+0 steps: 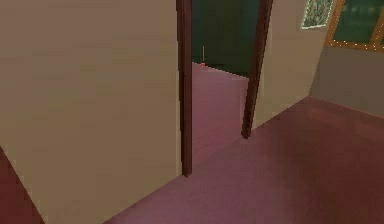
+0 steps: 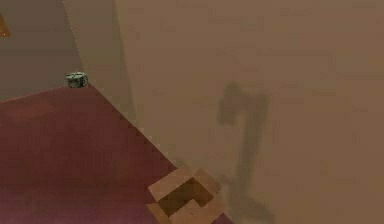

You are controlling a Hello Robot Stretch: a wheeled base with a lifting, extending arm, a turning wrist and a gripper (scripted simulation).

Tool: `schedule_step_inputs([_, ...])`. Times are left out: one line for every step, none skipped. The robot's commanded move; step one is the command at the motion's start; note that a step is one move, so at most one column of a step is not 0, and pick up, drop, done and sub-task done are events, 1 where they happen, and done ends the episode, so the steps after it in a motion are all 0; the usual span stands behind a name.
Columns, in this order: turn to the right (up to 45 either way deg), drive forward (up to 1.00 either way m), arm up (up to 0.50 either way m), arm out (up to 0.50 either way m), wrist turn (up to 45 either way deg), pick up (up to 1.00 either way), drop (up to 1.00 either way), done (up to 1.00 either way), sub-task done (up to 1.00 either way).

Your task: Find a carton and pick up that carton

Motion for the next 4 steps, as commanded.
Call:
schedule_step_inputs([0.0, 0.0, 0.0, 0.24, 0.0, 0.0, 0.0, 0.0, 0.0])
schedule_step_inputs([0.0, 0.0, 0.0, 0.0, 45.0, 0.0, 0.0, 0.0, 0.0])
schedule_step_inputs([0.0, 0.0, 0.0, 0.0, 45.0, 0.0, 0.0, 0.0, 0.0])
schedule_step_inputs([0.0, 0.0, 0.0, 0.0, 45.0, 0.0, 0.0, 0.0, 0.0])
